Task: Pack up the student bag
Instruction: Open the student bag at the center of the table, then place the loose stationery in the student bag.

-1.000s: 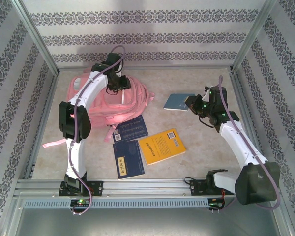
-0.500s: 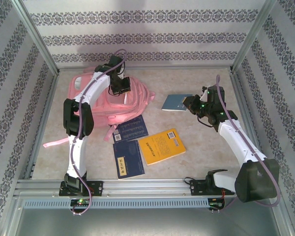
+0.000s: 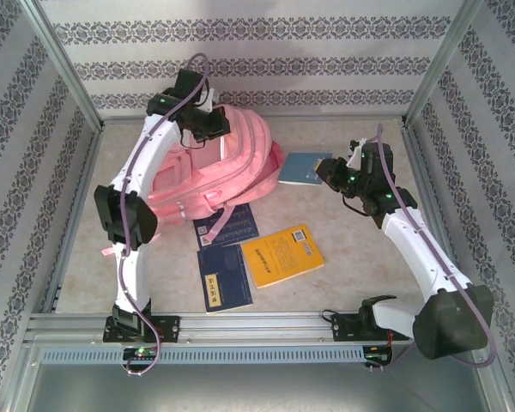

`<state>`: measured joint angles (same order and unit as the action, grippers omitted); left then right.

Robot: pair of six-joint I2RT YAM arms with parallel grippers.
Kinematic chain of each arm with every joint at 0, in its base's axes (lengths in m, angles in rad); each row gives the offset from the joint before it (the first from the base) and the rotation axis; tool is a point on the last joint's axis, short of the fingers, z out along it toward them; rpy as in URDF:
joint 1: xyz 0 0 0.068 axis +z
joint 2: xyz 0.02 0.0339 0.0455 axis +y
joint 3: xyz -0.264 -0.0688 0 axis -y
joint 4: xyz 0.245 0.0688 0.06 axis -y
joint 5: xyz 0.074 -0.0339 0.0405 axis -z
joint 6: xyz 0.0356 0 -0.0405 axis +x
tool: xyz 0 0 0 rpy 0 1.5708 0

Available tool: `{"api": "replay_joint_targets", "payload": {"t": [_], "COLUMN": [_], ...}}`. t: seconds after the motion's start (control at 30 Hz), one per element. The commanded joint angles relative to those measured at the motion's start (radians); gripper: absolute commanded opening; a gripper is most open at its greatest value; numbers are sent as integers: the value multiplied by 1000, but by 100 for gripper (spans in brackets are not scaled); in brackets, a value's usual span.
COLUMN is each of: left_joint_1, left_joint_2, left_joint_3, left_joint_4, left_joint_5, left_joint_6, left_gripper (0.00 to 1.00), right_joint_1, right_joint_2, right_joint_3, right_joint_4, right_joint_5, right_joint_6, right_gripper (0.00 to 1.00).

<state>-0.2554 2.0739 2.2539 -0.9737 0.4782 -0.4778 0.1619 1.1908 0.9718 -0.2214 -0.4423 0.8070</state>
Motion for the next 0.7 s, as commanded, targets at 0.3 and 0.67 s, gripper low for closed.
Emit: {"api": "replay_joint_targets", "payload": {"t": [0.3,0.67], "left_joint_1": [-13,28], "left_joint_2": [-231,-291], "left_joint_3": [-115,-244], "left_joint_4": [177,316], "left_joint_5": [446,573], "left_joint_6": [111,48], "left_gripper": [0,0], "right_joint_1": [86,242], "right_joint_2": [77,173], "right_joint_3": [102,66], "right_joint_4": [66,261], "right_joint_5": [-139,-51], "right_joint_6": [-28,133], "right_gripper": [0,0]}}
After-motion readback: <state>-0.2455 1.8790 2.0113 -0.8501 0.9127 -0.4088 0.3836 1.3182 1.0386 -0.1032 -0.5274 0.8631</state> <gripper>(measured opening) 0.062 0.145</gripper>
